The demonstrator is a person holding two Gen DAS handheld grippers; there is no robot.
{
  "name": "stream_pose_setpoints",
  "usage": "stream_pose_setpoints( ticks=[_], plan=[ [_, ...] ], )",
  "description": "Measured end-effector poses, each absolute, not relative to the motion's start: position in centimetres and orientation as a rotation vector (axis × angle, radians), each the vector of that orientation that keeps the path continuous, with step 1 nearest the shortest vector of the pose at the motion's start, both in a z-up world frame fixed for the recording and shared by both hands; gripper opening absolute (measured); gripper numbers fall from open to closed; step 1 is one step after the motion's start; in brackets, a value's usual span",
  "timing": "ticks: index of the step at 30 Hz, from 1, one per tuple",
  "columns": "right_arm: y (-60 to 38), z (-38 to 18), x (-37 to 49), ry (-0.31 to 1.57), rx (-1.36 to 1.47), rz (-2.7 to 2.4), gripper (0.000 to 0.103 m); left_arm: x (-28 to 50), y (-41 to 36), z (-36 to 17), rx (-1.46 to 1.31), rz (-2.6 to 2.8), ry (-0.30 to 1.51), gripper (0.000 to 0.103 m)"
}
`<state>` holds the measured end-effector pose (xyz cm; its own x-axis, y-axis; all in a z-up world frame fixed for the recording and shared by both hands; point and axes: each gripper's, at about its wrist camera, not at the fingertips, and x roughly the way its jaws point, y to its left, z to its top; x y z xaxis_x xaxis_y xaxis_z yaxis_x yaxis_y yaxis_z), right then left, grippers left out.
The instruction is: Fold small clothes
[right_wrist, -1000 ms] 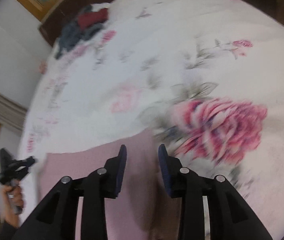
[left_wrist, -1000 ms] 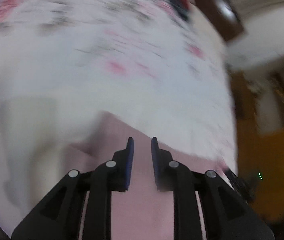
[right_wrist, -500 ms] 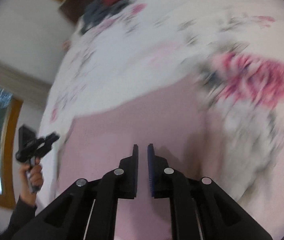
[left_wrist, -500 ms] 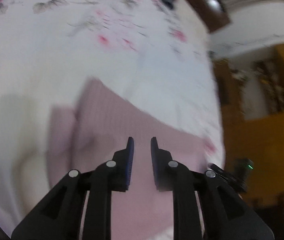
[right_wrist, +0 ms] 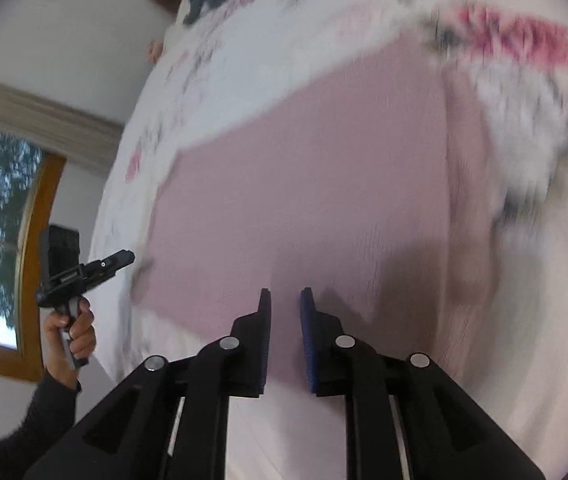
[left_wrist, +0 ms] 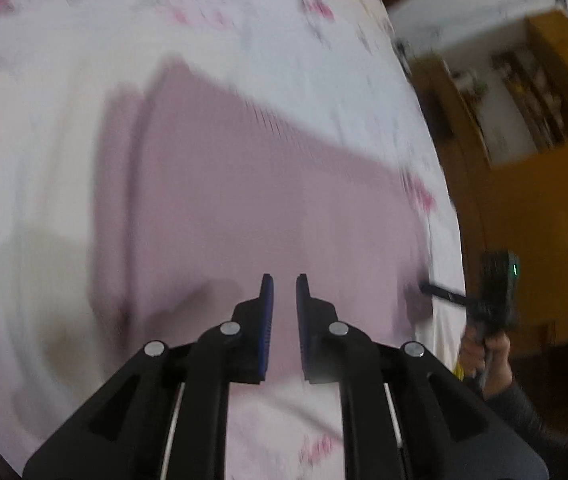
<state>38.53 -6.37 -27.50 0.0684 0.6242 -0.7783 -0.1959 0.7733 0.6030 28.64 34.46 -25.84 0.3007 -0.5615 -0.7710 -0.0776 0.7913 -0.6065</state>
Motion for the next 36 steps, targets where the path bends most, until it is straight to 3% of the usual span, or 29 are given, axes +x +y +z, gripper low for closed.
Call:
stream_pose_setpoints(
  ticks=[3, 6, 8, 9, 12, 14, 15, 16, 25, 36],
  plan=[
    [-6.7, -30.4, 37.5, 1.408, 0.321, 0.59, 0.001, 27.3, 34.3, -30.1, -0.558, -0.259, 1.332, 0.004],
    [-7.8, -29.8, 37.5, 1.408, 0.368, 0.545, 0.002, 26.5, 36.1, -29.7, -0.677, -0.243, 1.289, 0.001],
    [-8.2, -27.8, 36.9, 1.362, 0.332, 0.529, 0.018, 25.5, 37.7, -28.9, -0.742, -0.248, 1.237, 0.019],
    [-8.3, -26.4, 36.2, 1.333, 0.283, 0.501, 0.019, 24.7, 38.4, -28.2, -0.781, -0.232, 1.21, 0.027],
    [-6.5, -23.5, 33.3, 1.212, -0.001, 0.446, 0.028, 22.5, 41.5, -27.2, -0.85, -0.186, 1.164, 0.035],
    [-3.7, -22.1, 30.8, 1.128, -0.186, 0.451, 0.048, 20.9, 42.9, -26.7, -0.89, -0.174, 1.131, 0.049],
    [-1.4, -21.7, 28.9, 1.071, -0.296, 0.461, 0.051, 19.9, 43.3, -26.4, -0.909, -0.163, 1.112, 0.059],
    [1.1, -21.5, 27.0, 1.015, -0.39, 0.48, 0.052, 19.0, 43.9, -26.3, -0.926, -0.161, 1.104, 0.062],
    [19.6, -26.2, 17.8, 0.751, -0.837, 0.622, 0.055, 16.8, 45.4, -26.6, -1.048, -0.191, 1.049, 0.076],
    [28.6, -29.4, 21.4, 0.661, -1.0, 0.636, 0.054, 16.7, 47.2, -26.4, -1.17, -0.297, 0.91, 0.078]
  ],
)
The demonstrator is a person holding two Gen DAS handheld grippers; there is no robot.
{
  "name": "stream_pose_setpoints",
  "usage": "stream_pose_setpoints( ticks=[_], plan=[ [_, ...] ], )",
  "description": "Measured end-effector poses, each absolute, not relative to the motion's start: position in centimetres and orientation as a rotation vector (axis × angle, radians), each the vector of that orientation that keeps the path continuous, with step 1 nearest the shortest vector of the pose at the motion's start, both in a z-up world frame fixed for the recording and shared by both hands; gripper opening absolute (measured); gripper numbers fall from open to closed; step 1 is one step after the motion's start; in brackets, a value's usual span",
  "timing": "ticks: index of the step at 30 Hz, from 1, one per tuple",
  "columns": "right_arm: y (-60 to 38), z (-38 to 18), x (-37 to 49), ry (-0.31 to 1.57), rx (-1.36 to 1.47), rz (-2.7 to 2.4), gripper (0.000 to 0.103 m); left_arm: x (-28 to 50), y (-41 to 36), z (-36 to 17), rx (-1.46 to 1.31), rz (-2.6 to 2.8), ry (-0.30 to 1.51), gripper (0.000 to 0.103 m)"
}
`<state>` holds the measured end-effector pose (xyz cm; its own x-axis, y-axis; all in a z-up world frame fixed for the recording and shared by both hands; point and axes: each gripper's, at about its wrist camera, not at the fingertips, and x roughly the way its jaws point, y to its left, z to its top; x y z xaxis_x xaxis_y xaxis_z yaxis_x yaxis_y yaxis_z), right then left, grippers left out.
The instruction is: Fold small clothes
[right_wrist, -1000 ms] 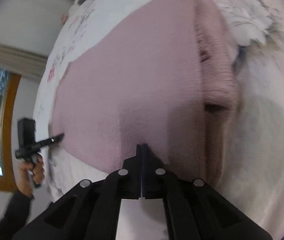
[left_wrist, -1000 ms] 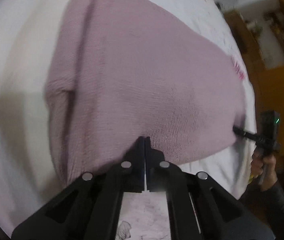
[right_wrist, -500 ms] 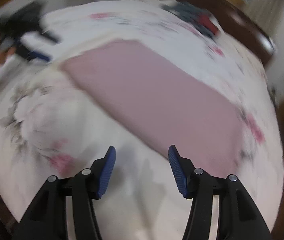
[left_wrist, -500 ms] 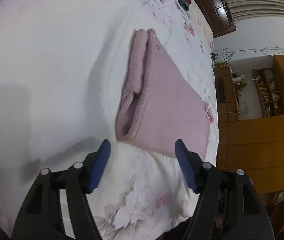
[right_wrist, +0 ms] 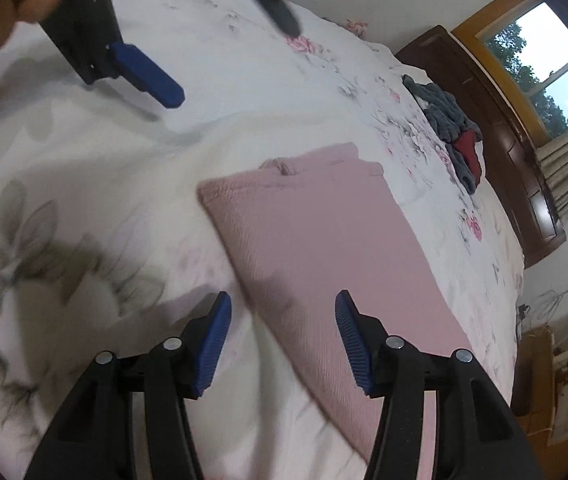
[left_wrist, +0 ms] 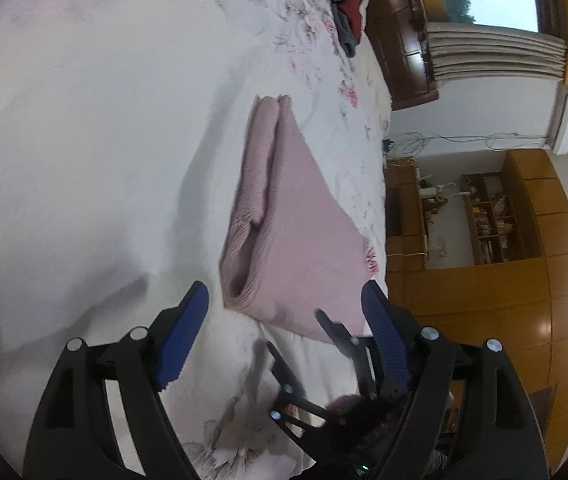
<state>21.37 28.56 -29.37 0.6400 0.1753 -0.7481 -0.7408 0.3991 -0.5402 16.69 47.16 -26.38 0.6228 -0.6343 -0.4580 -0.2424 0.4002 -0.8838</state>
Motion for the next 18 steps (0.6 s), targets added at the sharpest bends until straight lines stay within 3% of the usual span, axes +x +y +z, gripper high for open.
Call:
stream_pose_setpoints(
  ticks=[18],
  plan=[
    [31.3, -31.7, 22.8, 0.615, -1.001, 0.585, 0.053, 19.9, 48.9, -26.3, -1.153, -0.366, 0.924, 0.079]
  ],
)
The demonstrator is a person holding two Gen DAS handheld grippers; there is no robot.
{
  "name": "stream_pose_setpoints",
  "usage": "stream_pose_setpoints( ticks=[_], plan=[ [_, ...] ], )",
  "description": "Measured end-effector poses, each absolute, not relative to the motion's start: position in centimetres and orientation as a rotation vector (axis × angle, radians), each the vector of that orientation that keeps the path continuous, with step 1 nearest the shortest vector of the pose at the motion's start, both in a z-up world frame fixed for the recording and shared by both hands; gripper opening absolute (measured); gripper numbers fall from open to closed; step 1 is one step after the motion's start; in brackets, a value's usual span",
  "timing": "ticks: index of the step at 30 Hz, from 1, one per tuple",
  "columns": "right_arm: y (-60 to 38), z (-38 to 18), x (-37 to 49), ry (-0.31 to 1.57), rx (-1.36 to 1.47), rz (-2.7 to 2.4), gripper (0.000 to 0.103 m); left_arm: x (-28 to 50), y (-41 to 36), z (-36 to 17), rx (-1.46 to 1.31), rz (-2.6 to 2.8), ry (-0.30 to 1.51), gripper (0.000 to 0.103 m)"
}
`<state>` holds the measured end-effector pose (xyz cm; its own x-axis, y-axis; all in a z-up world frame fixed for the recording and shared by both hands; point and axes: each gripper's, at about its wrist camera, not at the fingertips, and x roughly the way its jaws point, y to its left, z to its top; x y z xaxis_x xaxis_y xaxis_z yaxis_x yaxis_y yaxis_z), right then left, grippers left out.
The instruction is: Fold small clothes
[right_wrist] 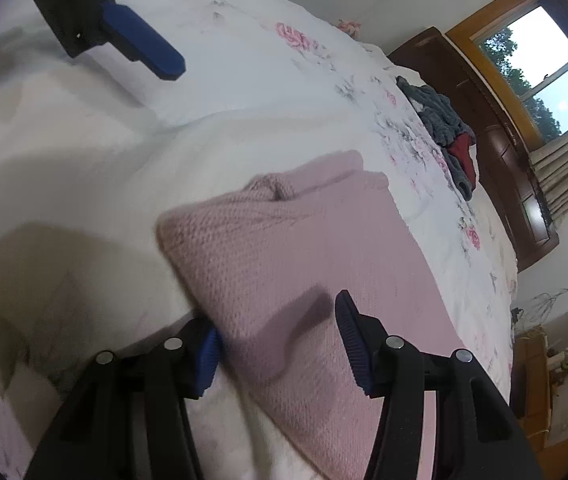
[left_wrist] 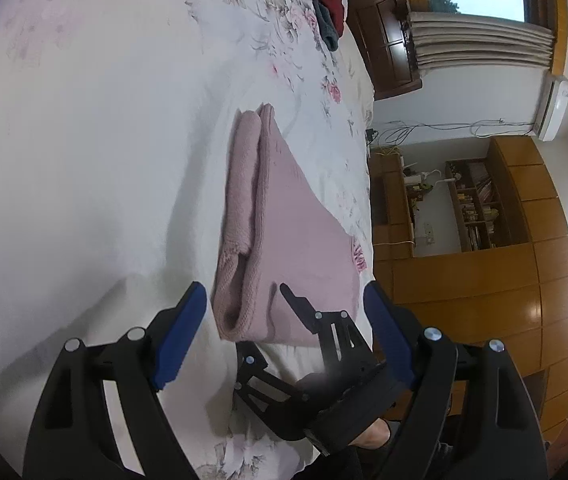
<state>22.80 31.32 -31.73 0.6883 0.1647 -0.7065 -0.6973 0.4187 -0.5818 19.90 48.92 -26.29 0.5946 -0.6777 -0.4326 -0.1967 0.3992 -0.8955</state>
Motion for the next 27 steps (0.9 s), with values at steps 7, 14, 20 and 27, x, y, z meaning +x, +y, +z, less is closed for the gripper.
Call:
stream_pose_setpoints(
  ticks=[7, 14, 20, 27],
  plan=[
    [32.0, -31.6, 24.3, 0.638, -0.957, 0.543, 0.028, 22.6, 49.5, -26.6, -1.156, -0.364, 0.956, 0.081],
    [31.3, -29.3, 25.3, 0.668, -0.826, 0.542, 0.017, 28.9, 48.0, -28.7, -1.112, -0.377, 1.107, 0.085],
    [31.0, -27.8, 26.0, 0.674, -0.763, 0.545, 0.012, 35.2, 46.7, -30.1, -0.973, -0.301, 1.218, 0.084],
    [30.8, -27.5, 26.5, 0.691, -0.694, 0.55, 0.012, 41.3, 45.7, -31.1, -0.895, -0.282, 1.317, 0.059]
  ],
)
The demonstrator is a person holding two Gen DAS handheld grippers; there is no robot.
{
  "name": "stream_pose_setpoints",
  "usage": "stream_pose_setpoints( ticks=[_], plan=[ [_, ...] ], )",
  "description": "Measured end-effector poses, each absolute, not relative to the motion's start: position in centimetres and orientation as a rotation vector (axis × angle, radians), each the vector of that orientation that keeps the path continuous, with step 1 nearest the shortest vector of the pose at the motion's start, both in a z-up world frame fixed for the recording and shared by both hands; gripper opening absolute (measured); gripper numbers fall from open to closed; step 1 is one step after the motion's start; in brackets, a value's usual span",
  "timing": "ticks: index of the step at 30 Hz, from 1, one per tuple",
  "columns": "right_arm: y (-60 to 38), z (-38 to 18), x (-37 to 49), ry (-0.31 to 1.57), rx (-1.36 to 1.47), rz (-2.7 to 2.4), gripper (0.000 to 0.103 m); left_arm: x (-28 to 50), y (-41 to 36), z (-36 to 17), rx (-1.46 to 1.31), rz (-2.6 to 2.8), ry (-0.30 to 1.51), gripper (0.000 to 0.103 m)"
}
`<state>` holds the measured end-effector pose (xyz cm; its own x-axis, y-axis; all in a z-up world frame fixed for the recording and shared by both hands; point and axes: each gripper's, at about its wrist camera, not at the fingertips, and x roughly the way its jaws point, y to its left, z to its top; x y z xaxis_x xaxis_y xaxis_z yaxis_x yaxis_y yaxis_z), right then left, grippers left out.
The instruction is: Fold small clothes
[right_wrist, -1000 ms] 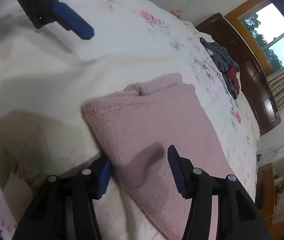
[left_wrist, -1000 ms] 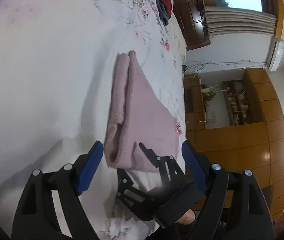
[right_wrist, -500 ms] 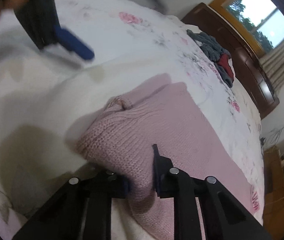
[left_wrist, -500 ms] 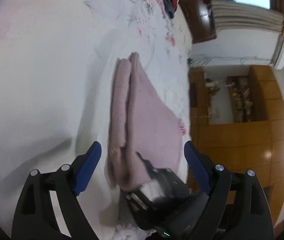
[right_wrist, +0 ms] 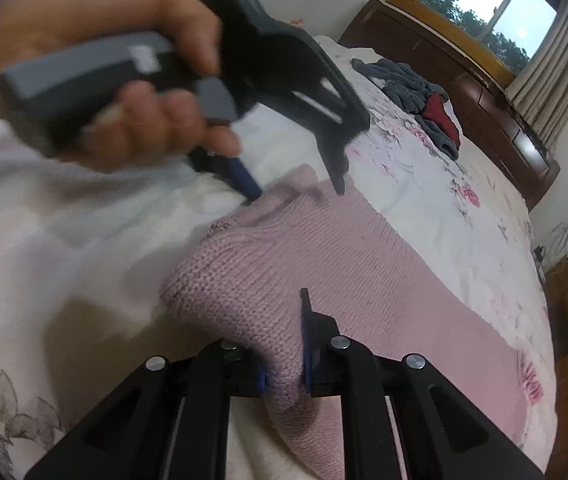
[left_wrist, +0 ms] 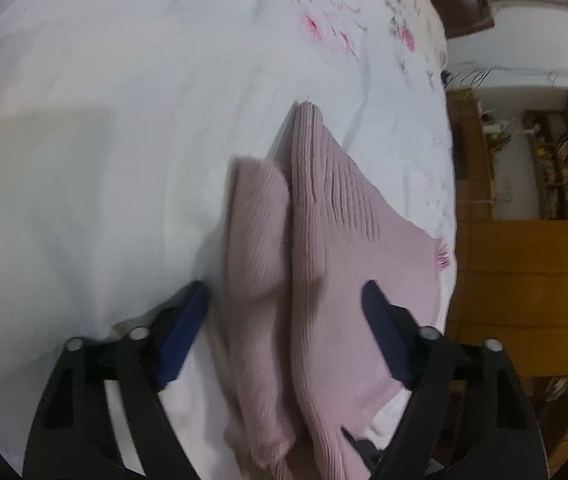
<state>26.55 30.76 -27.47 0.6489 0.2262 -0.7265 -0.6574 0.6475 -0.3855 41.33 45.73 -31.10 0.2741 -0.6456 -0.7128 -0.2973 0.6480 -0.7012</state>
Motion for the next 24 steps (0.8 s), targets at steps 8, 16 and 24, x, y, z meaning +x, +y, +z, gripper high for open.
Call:
stream_pose_setpoints(
  ticks=[8, 16, 24],
  plan=[
    [30.2, -27.0, 26.8, 0.7, -0.61, 0.548, 0.012, 42.8, 45.0, -30.0, -0.801, -0.234, 1.353, 0.027],
    [29.2, -25.7, 26.9, 0.71, -0.507, 0.541, 0.012, 43.2, 44.1, -26.9, -0.733, -0.213, 1.356, 0.024],
    [27.7, -23.0, 27.1, 0.707, -0.399, 0.523, 0.012, 44.5, 41.6, -22.4, -0.64, -0.205, 1.346, 0.02]
  ],
)
